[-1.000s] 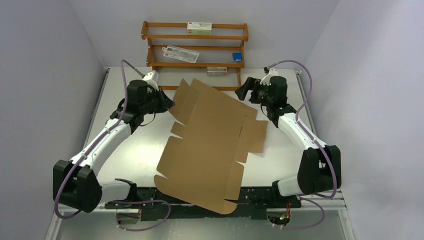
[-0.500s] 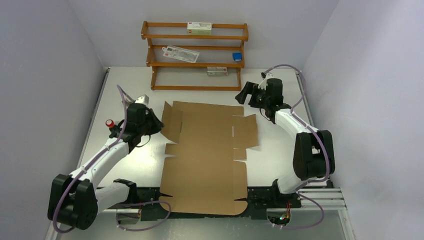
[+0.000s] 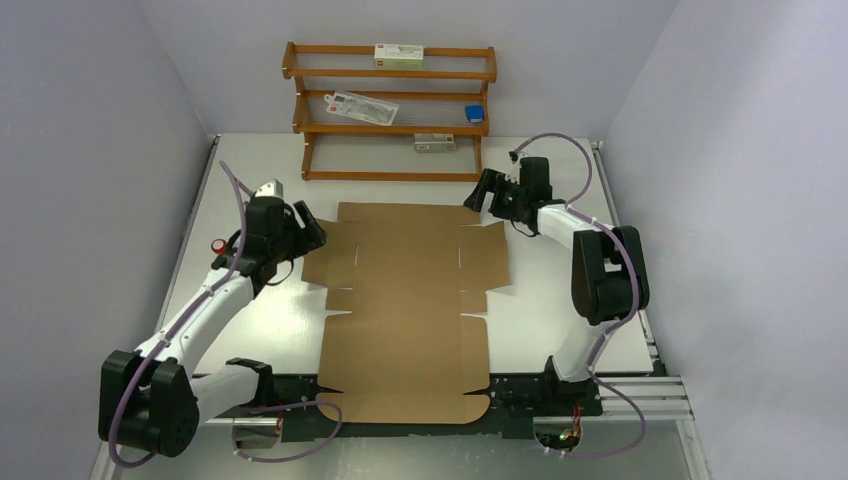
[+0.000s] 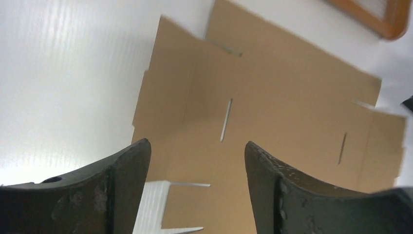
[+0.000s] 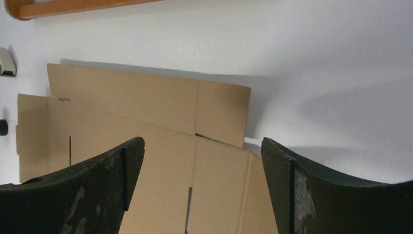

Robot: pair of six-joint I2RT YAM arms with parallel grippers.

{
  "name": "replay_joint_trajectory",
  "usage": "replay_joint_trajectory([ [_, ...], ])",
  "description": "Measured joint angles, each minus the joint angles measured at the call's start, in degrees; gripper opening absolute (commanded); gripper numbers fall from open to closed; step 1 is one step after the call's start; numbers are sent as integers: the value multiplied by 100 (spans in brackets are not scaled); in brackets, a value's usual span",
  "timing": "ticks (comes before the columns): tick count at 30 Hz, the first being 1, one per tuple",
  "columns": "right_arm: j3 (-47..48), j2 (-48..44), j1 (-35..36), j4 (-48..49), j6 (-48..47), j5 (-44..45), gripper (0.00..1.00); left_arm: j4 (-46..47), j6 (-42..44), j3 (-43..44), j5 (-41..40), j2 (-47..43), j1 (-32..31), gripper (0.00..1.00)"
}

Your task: Fold the paper box

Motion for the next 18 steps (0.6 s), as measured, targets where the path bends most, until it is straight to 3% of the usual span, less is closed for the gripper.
replay_joint_trajectory([
  [6, 313, 444, 0, -63, 2, -120, 92, -116, 310, 914, -63, 321, 109, 85],
  [18, 621, 1108, -269, -15, 52, -566, 85, 61, 610, 2393, 1268, 3182, 490, 85],
])
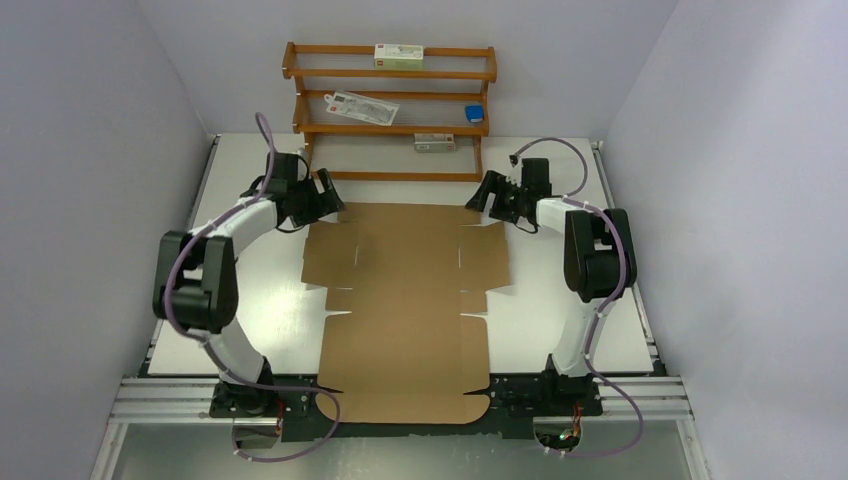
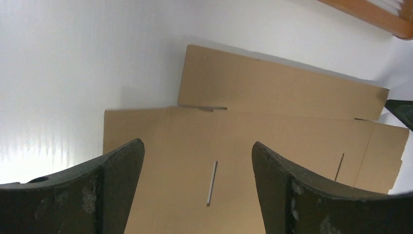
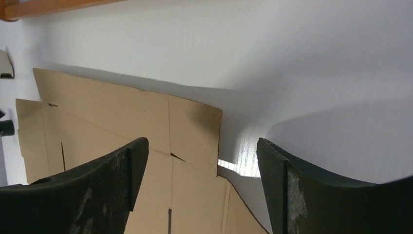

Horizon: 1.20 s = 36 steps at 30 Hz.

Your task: Fold the paper box

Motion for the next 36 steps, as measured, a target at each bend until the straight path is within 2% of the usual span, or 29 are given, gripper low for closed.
replay_joint_trajectory([
  [4, 42, 170, -44, 50, 52, -254, 82, 39, 66, 420, 470, 769, 98, 85],
  [11, 184, 411, -223, 199, 184, -820, 74, 103, 195, 933, 1071, 1561, 240, 82],
  [24, 560, 852, -238, 103, 260, -1355, 41, 190, 310, 1364, 1759, 2175, 245, 75],
  [28, 640, 855, -238, 13, 232, -1392, 31, 208, 352, 1394, 1825, 2221, 245, 65],
  [36, 800, 852, -229, -208, 68, -1353, 12, 282, 380, 1379, 1930, 2267, 245, 32],
])
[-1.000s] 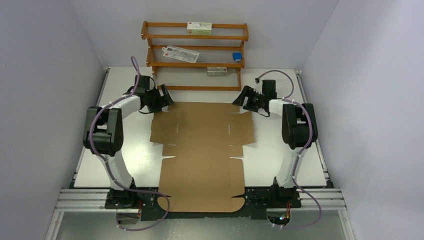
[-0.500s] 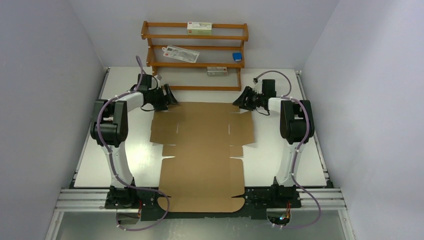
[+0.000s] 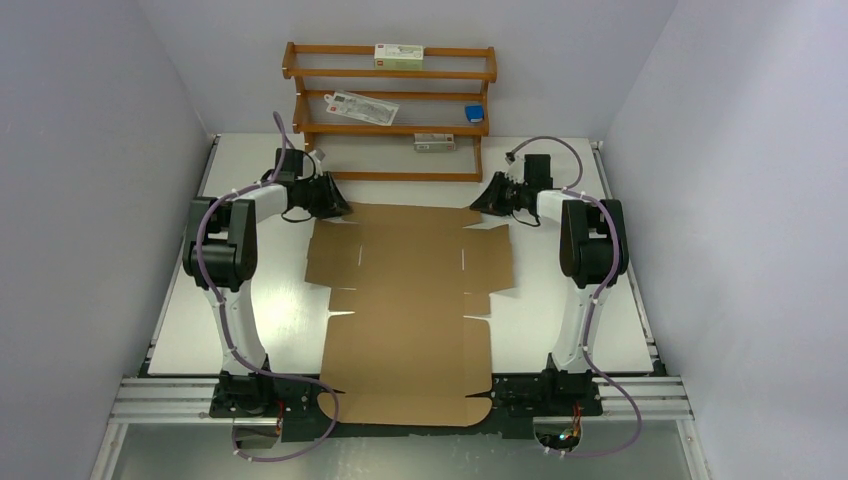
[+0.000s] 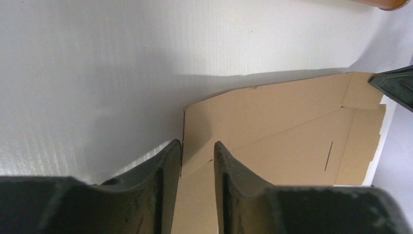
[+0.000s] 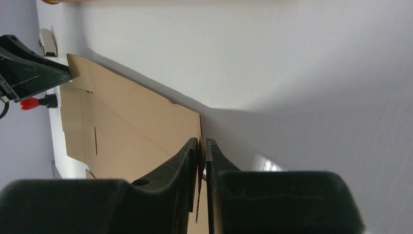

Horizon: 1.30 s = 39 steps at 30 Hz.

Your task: Fold the paper box

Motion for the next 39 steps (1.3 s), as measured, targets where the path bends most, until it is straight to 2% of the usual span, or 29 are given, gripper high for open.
replay_joint_trajectory([
  [6, 83, -20, 68, -280, -168, 245, 5, 155, -17, -81, 83, 0, -7, 17],
  [11, 302, -133, 280, -695, -387, 785, 3, 186, -17, -131, 31, -103, -101, 12],
  [15, 636, -166, 568, -1060, -651, 1423, 2, 131, 11, -131, -337, -337, -308, 7],
  [21, 1075, -168, 981, -1624, -944, 2347, 2, -223, 181, -35, -1325, -645, -772, 5],
  [31, 1976, -90, 1602, -2216, -1257, 3827, 1, -887, 463, 695, -3038, -627, -1624, 5],
  [35, 2063, 24, 1655, -2208, -1298, 4048, 3, -896, 479, 785, -3257, -479, -1685, 6],
  [39, 2074, 142, 1652, -2214, -1309, 4065, 9, -868, 476, 835, -3307, -273, -1683, 15],
])
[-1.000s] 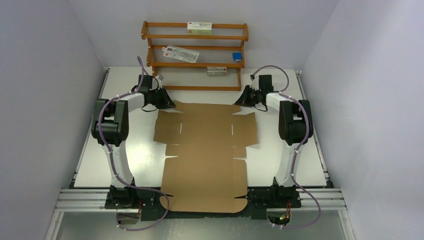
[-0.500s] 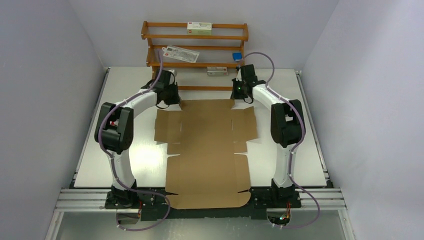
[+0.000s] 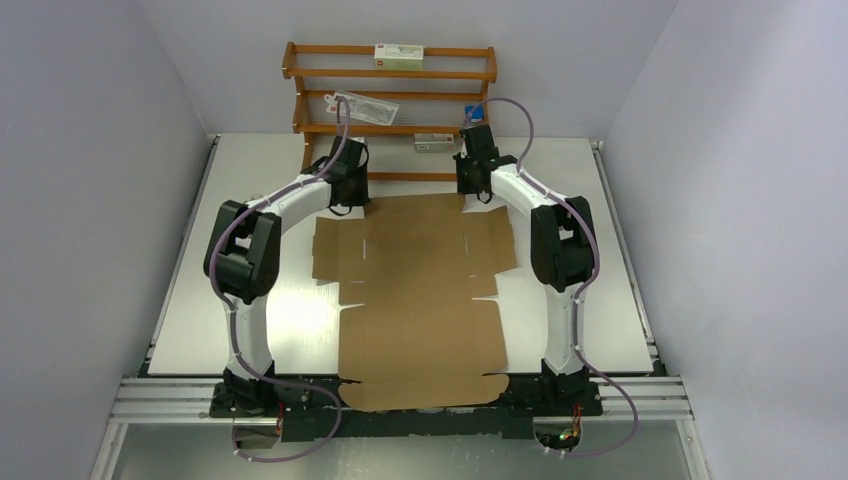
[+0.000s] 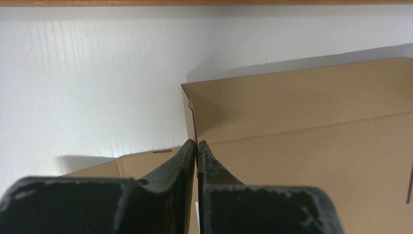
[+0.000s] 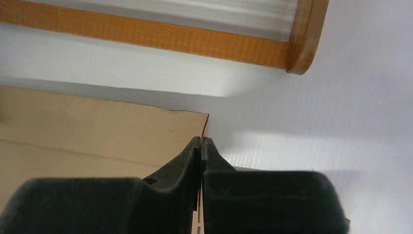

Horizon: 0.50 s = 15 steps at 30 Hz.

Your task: Fold the paper box

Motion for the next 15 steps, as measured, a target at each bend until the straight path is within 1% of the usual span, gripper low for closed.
replay_joint_trajectory([
  [2, 46, 52, -7, -9, -13, -24, 13, -37, 2, 76, 4, 15, 2, 21],
  [4, 68, 68, -37, 4, -4, -116, 21, -57, 0, 140, 33, 15, 15, 28],
  [8, 55, 37, -149, 39, 76, -448, 32, -46, -42, 107, 184, -94, 120, 42],
  [11, -203, -203, -282, 146, 173, -704, 43, -17, -101, -107, 367, -428, 232, 51],
  [15, -826, -896, -496, 310, 310, -1019, 53, 63, -199, -579, 647, -1211, 420, 64],
])
